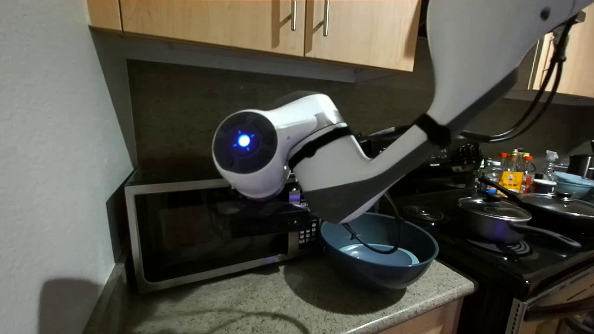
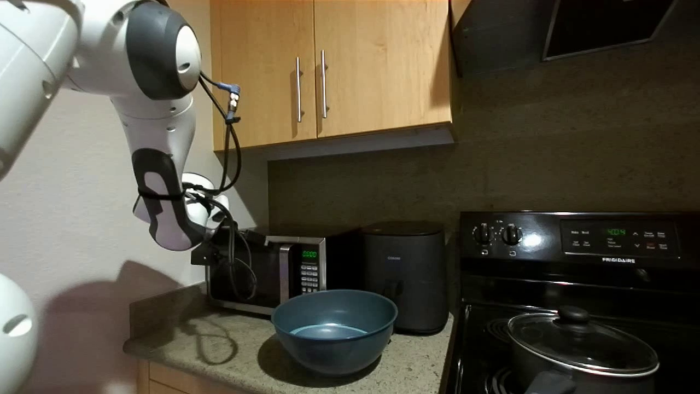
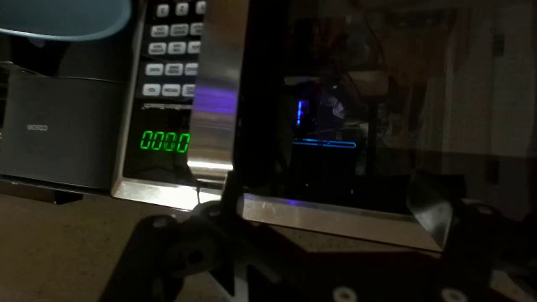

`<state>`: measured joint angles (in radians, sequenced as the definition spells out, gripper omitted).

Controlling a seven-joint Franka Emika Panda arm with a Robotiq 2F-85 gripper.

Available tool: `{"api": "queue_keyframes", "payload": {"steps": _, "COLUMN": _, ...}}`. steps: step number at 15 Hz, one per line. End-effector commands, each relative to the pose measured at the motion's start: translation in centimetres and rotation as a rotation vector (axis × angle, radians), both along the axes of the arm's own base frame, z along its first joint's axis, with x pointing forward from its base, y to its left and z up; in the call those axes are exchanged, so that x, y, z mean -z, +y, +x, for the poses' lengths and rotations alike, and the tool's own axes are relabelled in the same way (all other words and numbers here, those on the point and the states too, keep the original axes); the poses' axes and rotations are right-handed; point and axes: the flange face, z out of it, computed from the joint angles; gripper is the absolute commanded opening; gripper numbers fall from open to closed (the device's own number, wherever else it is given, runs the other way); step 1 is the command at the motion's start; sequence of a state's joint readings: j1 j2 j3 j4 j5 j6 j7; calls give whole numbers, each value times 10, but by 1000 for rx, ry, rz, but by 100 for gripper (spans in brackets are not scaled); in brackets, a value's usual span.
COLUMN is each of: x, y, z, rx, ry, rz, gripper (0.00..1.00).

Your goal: Close the microwave door, then open it

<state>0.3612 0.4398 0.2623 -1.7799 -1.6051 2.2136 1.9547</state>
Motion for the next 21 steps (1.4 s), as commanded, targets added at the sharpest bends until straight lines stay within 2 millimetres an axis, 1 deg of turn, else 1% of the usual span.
{"api": "queue_keyframes", "payload": {"steps": 1, "x": -24, "y": -31, "z": -36, "rx": 17, "ry": 184, "rz": -58, "gripper": 100}}
{"api": "queue_keyframes", "payload": {"steps": 3, "x": -36, "y": -45, "z": -47, "rx": 53, "ry": 276, "rz": -57, "gripper": 100}}
{"api": "queue_keyframes", "payload": {"steps": 5, "x": -51, "y": -56, "z": -55, "rx": 88, "ry": 326, "rz": -44, "gripper": 100}}
{"api": "queue_keyframes", "payload": {"steps": 6, "x": -37, "y": -40, "z": -36, "rx": 78, "ry": 278, "rz": -30, "gripper": 100}}
{"api": "queue_keyframes", "payload": {"steps": 8, "x": -49, "y": -47, "z": -44, "rx": 88, "ry": 297, "rz": -28, "gripper": 100}}
{"api": "queue_keyframes", "payload": {"steps": 11, "x": -50, "y": -50, "z": -48, "rx": 88, "ry": 299, "rz": -33, "gripper": 100}}
{"api": "queue_keyframes", "payload": {"steps": 17, "x": -6, "y": -56, "z": -30, "rx": 135, "ry": 316, "rz": 1, "gripper": 100}}
{"api": "queue_keyframes", "payload": {"steps": 19, "x": 6, "y": -58, "z": -24, "rx": 145, "ry": 315, "rz": 14, "gripper": 100}}
{"api": "queue_keyframes", "payload": {"steps": 21, "x": 16, "y": -59, "z": -15, "rx": 129, "ry": 296, "rz": 71, "gripper": 100}}
